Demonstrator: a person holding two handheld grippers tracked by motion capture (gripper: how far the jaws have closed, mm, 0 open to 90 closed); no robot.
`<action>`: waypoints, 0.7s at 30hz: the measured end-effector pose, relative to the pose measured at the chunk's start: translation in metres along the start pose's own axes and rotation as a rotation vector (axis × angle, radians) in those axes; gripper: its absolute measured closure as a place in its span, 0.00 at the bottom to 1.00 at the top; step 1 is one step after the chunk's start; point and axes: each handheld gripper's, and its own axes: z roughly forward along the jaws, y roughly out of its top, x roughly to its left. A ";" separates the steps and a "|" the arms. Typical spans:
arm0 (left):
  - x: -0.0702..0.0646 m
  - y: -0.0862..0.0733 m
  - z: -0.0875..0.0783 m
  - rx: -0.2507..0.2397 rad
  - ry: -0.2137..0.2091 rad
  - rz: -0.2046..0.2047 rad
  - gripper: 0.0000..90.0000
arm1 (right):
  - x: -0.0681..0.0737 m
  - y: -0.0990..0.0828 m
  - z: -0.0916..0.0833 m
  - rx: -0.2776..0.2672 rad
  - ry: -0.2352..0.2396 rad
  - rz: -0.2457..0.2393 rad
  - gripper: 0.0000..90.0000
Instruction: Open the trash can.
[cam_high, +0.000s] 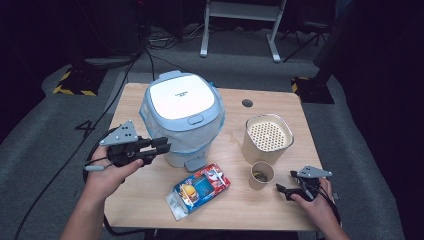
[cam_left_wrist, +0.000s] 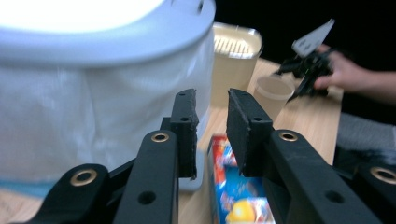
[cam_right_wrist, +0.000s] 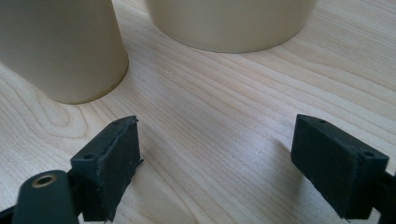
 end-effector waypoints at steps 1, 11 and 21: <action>0.000 0.003 0.000 -0.012 -0.005 -0.002 0.84 | 0.000 0.000 0.000 0.000 0.000 0.000 0.17; 0.002 0.023 0.004 -0.161 -0.086 -0.001 0.92 | 0.000 0.000 0.000 0.000 0.000 0.000 0.17; 0.012 0.042 0.020 -0.203 -0.016 -0.037 1.00 | 0.000 0.000 0.000 0.000 0.000 0.000 0.17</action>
